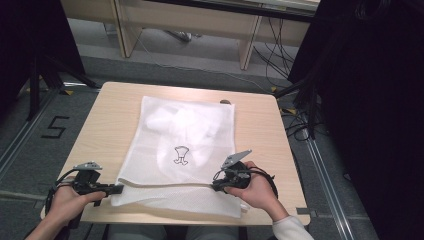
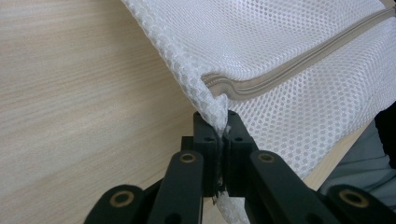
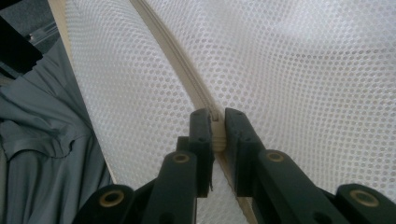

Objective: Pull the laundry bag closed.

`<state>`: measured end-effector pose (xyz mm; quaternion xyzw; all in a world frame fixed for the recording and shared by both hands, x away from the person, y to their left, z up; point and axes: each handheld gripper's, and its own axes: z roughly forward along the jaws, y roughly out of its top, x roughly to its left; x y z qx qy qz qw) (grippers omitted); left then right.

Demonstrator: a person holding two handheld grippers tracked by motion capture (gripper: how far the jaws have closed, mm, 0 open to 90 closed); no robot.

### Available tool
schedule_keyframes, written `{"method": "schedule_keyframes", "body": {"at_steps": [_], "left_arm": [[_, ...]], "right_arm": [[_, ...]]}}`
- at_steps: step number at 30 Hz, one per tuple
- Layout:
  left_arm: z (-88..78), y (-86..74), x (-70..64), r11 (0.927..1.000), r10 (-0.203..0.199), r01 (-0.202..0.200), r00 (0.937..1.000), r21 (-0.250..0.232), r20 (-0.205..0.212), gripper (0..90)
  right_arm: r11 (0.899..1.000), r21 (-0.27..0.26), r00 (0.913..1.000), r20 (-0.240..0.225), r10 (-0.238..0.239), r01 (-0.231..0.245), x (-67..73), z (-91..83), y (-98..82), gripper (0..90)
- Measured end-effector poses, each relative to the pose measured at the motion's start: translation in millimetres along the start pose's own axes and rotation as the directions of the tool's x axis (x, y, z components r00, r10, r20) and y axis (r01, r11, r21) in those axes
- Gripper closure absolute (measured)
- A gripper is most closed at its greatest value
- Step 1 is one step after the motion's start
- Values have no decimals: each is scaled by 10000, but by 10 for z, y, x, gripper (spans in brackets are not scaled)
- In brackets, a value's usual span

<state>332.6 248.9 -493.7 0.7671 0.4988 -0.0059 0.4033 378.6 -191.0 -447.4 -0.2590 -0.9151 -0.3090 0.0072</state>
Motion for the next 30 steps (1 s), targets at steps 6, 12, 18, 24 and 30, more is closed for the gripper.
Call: {"method": "schedule_keyframes", "body": {"at_steps": [6,12,18,24,30], "left_arm": [[4,1,8,10000,24,-24,10000,36,10,858],[9,4,8,10000,-4,4,10000,24,53,858],[16,7,9,10000,-48,48,10000,25,25,859],[17,11,11,10000,28,-28,10000,56,23,858],[14,12,11,10000,-5,5,10000,35,71,858]], "right_arm": [[10000,-20,10000,42,38,-38,-11,-17,-24,825],[9996,30,9996,97,269,-270,-13,-42,-49,825],[10000,-12,9999,71,76,-76,-25,-37,-54,825],[9999,-65,9999,62,130,-130,-41,-62,-72,825],[9997,-77,9997,80,221,-221,-42,-73,-79,825]]}}
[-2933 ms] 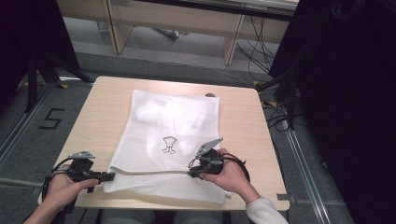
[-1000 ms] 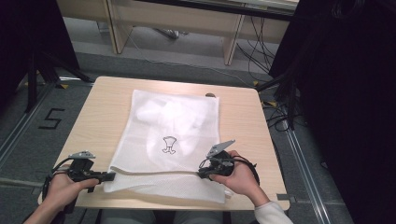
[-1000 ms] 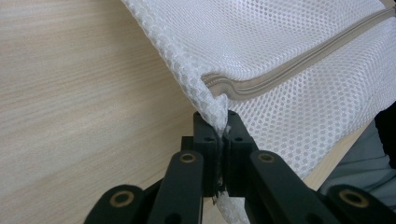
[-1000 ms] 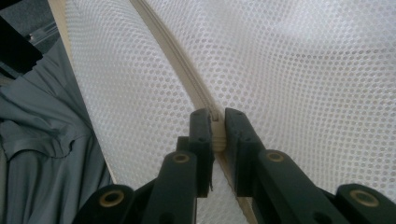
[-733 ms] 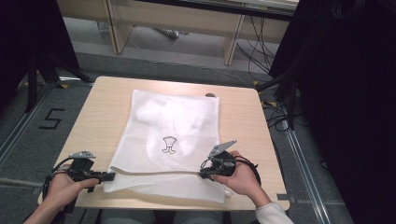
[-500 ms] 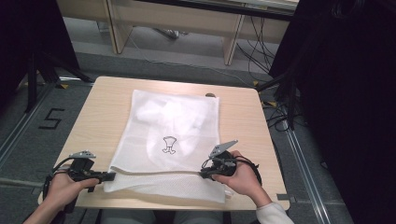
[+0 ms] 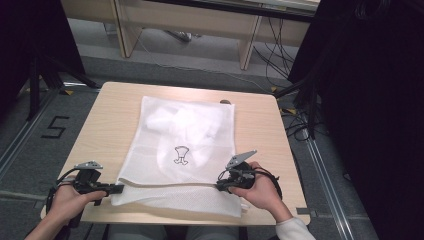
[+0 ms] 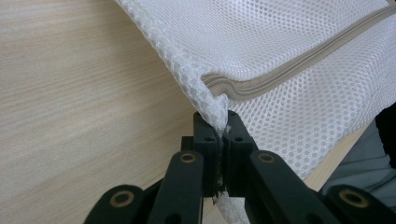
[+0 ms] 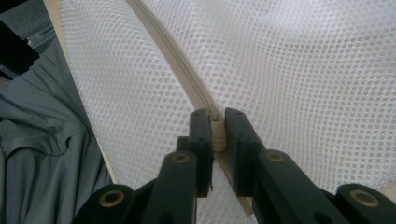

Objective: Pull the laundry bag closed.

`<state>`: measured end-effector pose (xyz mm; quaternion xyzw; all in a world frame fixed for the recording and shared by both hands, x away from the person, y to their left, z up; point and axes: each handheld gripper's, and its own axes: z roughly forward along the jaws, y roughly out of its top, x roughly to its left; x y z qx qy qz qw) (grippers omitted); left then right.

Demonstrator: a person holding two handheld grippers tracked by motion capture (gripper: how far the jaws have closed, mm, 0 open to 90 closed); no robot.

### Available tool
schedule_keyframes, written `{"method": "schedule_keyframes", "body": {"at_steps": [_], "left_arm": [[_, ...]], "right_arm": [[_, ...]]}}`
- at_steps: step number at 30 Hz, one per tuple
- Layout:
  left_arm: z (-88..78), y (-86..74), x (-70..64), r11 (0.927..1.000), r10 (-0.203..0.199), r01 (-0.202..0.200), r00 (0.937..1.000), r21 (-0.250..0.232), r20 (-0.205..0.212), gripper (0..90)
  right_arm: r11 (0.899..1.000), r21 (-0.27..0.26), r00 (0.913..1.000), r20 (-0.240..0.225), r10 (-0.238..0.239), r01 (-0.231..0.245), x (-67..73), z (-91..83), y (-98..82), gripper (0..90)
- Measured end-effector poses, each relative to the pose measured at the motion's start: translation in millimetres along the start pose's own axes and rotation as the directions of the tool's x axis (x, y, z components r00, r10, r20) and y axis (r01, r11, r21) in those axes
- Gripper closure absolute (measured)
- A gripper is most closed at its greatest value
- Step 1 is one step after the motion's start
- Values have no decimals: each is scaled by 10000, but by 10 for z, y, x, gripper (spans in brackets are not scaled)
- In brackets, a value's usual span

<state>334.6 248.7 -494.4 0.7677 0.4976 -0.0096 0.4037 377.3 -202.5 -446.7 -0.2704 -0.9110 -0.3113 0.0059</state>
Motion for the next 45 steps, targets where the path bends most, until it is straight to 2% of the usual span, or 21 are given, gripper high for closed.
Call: {"method": "schedule_keyframes", "body": {"at_steps": [1,2,4,7,9,10,13,15,16,19,23,25,28,31,32,34,36,37,39,41,45], "left_arm": [[14,-9,-7,9997,-73,72,10000,-239,-26,858],[1,-4,-5,10000,10,-10,9999,-40,-109,858],[13,-10,-5,9997,-70,69,10000,-223,-36,858],[1,-3,4,10000,30,-30,10000,41,-33,858],[4,-3,2,10000,-30,30,10000,-3,-26,858],[4,-3,2,10000,-17,17,10000,9,-30,858],[3,-4,1,10000,19,-18,10000,47,-41,858],[4,-5,3,10000,9,-9,10000,55,-48,858],[3,-5,3,10000,23,-22,10000,53,-57,858],[5,-3,3,10000,25,-25,10000,55,-26,858],[5,-2,4,10000,2,-2,10000,43,-4,858],[4,-2,5,10000,20,-20,10000,56,-25,858],[4,-4,4,10000,-32,32,10000,20,-26,858],[5,-5,0,10000,-52,52,10000,-16,-33,858],[7,-6,-1,10000,-46,45,10000,-42,-85,858],[4,-7,1,10000,-68,68,10000,-72,-38,858],[-1,-6,2,10000,-56,56,10000,-67,-73,858],[-8,-3,11,10000,-35,35,10000,34,41,858],[-4,-4,7,10000,-54,54,10000,15,20,858],[-4,-4,3,10000,-39,39,10000,-2,-27,858],[-14,-1,4,10000,3,-3,10000,12,38,858]], "right_arm": [[10000,13,10000,3,-4,4,0,1,-2,825],[10000,34,10000,26,-1,1,1,0,-4,825],[10000,53,9999,67,-81,81,-10,-2,-11,825],[10000,46,10000,44,52,-52,-12,-19,-38,825],[10000,38,9999,134,92,-92,-23,-26,-59,825],[10000,14,9999,81,-73,73,-42,-32,-64,825],[9998,51,9998,110,171,-172,-43,-51,-97,825],[9999,36,9999,135,101,-101,-50,-59,-115,825],[9990,87,9987,237,441,-443,-36,-73,-128,825],[9995,-8,9993,151,329,-329,-62,-77,-150,825],[9977,94,9975,229,666,-668,-58,-93,-162,825],[9989,123,9986,306,441,-445,-68,-94,-168,824],[9969,162,9965,329,766,-772,-56,-109,-184,825],[9996,23,9992,290,276,-276,-106,-112,-205,825],[9982,71,9977,328,585,-588,-96,-124,-215,825],[9975,36,9971,290,705,-706,-100,-124,-233,824],[9987,36,9984,244,513,-514,-130,-143,-245,824],[9949,104,9945,322,1001,-1005,-103,-155,-254,824],[9973,35,9966,392,725,-727,-138,-159,-267,825],[9957,33,9949,393,929,-931,-127,-170,-278,825],[9971,44,9962,435,754,-757,-152,-180,-289,824]]}}
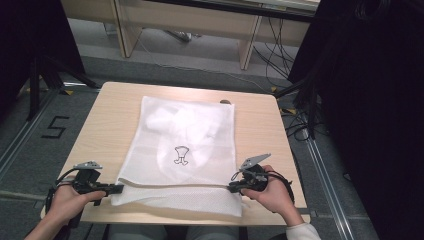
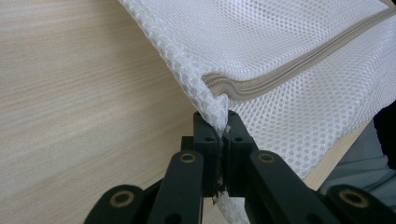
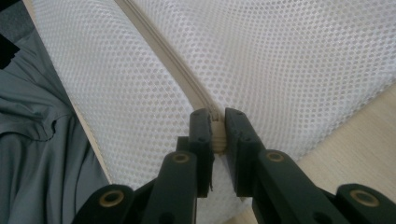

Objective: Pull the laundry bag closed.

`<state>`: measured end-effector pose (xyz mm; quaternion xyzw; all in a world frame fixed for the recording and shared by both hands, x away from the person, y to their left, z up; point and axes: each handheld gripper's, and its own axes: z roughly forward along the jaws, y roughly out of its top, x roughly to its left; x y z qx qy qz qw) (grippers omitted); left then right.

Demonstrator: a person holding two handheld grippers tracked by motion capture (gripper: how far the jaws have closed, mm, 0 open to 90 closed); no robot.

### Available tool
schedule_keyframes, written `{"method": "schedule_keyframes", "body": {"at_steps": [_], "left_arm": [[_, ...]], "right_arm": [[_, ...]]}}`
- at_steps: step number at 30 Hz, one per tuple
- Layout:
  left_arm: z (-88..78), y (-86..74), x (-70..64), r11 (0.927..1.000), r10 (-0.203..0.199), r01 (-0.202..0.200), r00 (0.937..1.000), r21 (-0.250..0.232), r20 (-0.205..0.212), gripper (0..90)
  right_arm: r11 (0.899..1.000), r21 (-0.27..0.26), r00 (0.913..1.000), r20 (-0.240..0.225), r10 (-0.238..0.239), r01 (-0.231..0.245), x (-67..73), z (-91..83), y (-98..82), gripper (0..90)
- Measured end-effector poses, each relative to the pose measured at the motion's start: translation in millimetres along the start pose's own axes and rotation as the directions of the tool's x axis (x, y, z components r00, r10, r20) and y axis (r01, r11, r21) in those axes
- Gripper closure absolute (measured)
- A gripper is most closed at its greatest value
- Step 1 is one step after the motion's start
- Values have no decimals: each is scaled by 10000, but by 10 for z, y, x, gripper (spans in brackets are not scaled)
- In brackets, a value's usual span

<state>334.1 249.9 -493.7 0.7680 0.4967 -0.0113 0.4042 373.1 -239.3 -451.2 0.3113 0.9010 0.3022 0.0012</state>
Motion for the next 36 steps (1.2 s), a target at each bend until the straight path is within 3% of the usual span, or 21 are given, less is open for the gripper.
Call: {"method": "schedule_keyframes", "body": {"at_steps": [2,5,6,11,13,15,18,20,22,27,34,36], "left_arm": [[-3,0,-1,10000,18,-18,10000,1,-26,858],[4,-1,-5,10000,55,-54,10000,43,-79,858],[5,-1,-10,10000,65,-64,9999,18,-124,858],[4,-2,1,10000,-4,4,10000,24,-50,858],[19,-9,-9,9998,-52,51,10000,-182,-66,858],[1,3,-1,10000,42,-42,10000,44,5,858],[-5,0,4,10000,-21,21,10000,38,-7,858],[-2,0,4,10000,-5,5,10000,50,-10,858],[-1,1,4,10000,7,-7,10000,48,-12,857],[19,-11,-3,9999,-61,60,10000,-152,-60,857],[41,-14,-1,9994,92,-88,9999,346,-133,847],[63,-29,-1,9998,58,-55,9999,171,-158,838]], "right_arm": [[9998,75,9999,28,171,-171,1,-13,-14,824],[10000,35,9999,-46,-90,90,-41,2,-40,824],[9991,150,9992,25,390,-391,-22,-14,-54,824],[9996,109,9996,159,241,-242,-98,-30,-97,822],[9987,303,9990,166,407,-412,-107,-30,-118,822],[9987,304,9990,219,395,-401,-115,-34,-129,822],[9976,542,9988,274,416,-430,-115,-29,-135,822],[9984,434,9993,184,341,-349,-121,-25,-151,822],[9958,644,9975,332,628,-649,-95,-33,-153,822],[9961,767,9987,294,422,-443,-104,-3,-168,822],[9938,981,9985,153,517,-529,-98,29,-169,816],[9936,1025,9988,157,459,-473,-97,39,-167,812]]}}
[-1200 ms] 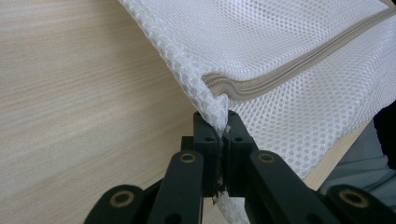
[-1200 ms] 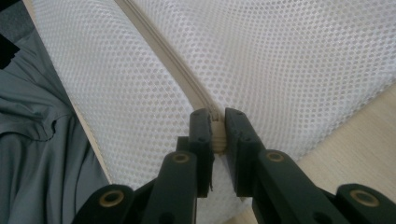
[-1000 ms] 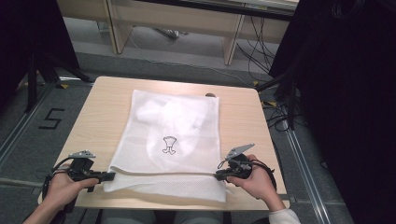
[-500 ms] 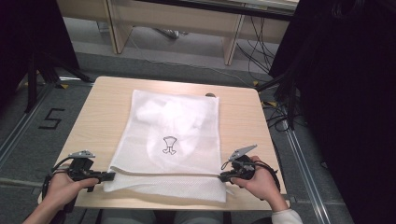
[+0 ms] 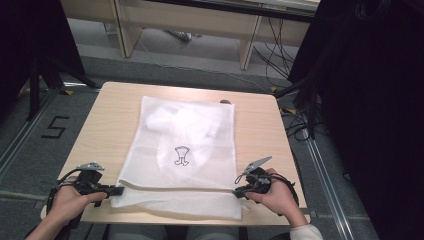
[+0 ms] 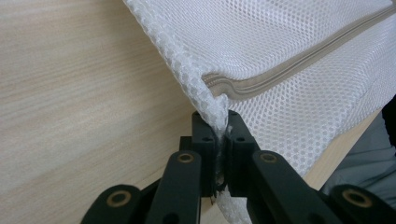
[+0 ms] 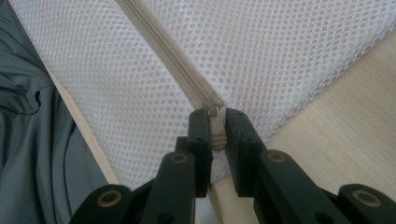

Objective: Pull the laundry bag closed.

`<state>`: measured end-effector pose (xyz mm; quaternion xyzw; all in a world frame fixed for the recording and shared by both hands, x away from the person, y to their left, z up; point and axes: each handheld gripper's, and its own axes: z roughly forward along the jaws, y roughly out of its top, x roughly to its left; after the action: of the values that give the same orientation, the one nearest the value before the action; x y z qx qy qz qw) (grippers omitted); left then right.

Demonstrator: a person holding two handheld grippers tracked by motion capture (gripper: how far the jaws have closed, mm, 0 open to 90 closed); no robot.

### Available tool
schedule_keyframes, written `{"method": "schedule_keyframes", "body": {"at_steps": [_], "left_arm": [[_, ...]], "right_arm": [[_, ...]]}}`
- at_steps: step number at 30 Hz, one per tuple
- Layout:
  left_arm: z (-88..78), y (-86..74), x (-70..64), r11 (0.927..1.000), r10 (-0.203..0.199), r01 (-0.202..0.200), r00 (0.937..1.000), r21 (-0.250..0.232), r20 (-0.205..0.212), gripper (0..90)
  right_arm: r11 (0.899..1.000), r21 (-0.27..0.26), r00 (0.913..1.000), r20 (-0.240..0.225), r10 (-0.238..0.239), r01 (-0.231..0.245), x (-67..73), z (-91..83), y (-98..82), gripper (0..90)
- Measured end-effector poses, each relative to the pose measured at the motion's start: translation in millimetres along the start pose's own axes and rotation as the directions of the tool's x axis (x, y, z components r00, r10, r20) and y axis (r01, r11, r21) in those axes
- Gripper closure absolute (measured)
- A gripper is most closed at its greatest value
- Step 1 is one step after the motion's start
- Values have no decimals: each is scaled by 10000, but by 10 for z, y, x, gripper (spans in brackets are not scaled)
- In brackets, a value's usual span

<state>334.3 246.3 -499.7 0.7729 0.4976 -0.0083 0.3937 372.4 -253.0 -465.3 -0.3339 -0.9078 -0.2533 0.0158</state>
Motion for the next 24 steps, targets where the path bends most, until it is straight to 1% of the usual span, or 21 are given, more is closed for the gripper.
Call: {"method": "schedule_keyframes", "body": {"at_steps": [2,4,6,7,8,9,10,11,12,13,14,15,16,17,18,19,20,21,22,23,24], "left_arm": [[-5,0,-1,9999,77,-77,10000,71,-64,827],[-11,3,-3,9995,130,-128,9999,275,-60,811],[-14,-2,-9,9994,229,-222,9995,282,-222,786],[-15,-1,-8,9995,205,-200,9996,249,-203,771],[-18,-4,-7,9997,222,-219,9994,117,-266,756],[-32,-5,-8,9997,237,-234,9989,86,-403,734],[-58,-1,12,9989,436,-427,9981,210,-430,703],[-68,-1,16,9992,391,-391,9979,-1,-508,661],[-90,1,26,9991,356,-368,9979,-211,-541,619],[-122,9,47,9984,418,-438,9976,-363,-551,578],[-137,12,51,9966,227,-268,9983,-776,-534,544],[-149,22,66,9927,192,-260,9981,-1176,-583,511],[-165,29,78,9891,203,-297,9976,-1440,-660,480],[-172,36,88,9851,264,-381,9971,-1675,-716,455],[-174,40,89,9824,247,-382,9968,-1831,-754,435],[-177,45,88,9804,311,-460,9963,-1916,-803,425],[-183,49,89,9787,421,-579,9956,-1969,-836,417],[-179,52,80,9744,409,-582,9957,-2171,-832,410],[-182,54,84,9747,480,-654,9952,-2138,-856,399],[-183,51,85,9770,533,-712,9942,-2010,-933,385],[-171,44,87,9782,654,-825,9934,-1905,-944,384]], "right_arm": [[10000,-40,10000,-1,47,-47,5,-2,3,798],[9996,-122,9997,-60,251,-252,10,-13,3,778],[9989,-211,9991,-58,410,-411,5,-17,-3,752],[9981,-387,9988,-55,483,-485,-5,-19,-9,740],[9967,-515,9978,-274,606,-620,-9,-28,-16,729],[9953,-651,9970,-348,692,-714,-14,-42,-19,715],[9913,-690,9936,-256,1102,-1117,6,-64,-23,700],[9903,-1153,9969,-212,753,-773,-23,-55,-27,688],[9872,-1201,9945,-171,1038,-1051,-15,-64,-32,670],[9833,-1392,9930,2,1183,-1171,-32,-69,-38,647],[9778,-1575,9899,73,1414,-1385,-47,-72,-46,631],[9720,-1728,9864,109,1637,-1594,-57,-70,-52,617],[9692,-1792,9844,180,1748,-1688,-74,-70,-55,607],[9586,-2223,9810,355,1906,-1782,-86,-47,-60,595],[9564,-2191,9770,471,2079,-1930,-97,-65,-57,584],[9459,-2506,9731,498,2251,-2060,-109,-54,-59,582],[9424,-2536,9690,589,2398,-2178,-117,-73,-59,578],[9298,-2946,9677,534,2465,-2206,-133,-49,-64,574],[9354,-2655,9630,698,2603,-2336,-142,-86,-68,569],[9339,-2569,9587,721,2752,-2488,-172,-96,-75,562],[9268,-2423,9473,717,3121,-2870,-174,-107,-81,561]]}}
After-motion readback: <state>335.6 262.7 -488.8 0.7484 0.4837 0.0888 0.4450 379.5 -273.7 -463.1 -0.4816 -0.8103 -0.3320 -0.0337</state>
